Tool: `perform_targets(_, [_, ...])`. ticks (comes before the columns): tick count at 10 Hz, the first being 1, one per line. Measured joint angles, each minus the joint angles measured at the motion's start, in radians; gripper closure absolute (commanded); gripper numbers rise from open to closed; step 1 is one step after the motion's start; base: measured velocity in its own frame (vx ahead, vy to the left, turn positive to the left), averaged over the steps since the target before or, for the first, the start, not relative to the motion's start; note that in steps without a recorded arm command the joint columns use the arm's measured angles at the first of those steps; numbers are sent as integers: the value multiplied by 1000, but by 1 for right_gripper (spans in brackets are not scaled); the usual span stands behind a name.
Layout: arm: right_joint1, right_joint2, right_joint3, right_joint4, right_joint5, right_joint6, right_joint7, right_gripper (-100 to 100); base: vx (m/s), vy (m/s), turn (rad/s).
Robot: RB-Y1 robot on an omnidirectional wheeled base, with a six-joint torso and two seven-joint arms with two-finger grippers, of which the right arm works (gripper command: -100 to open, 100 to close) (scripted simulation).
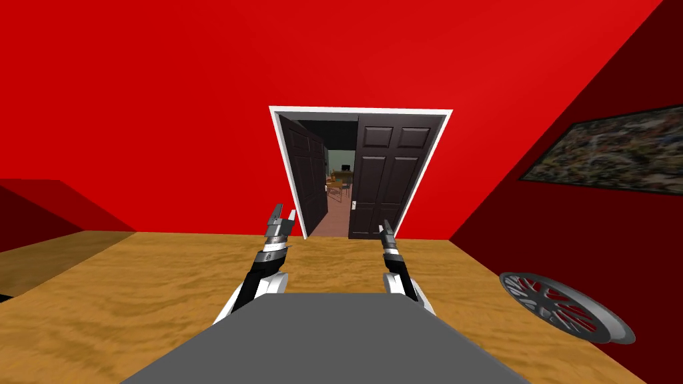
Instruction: Push the door open
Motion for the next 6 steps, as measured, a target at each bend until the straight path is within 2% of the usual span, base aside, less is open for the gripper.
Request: perform_targets(6, [-62,-12,-22,146,-9,-26,-9,-100,72,10,64])
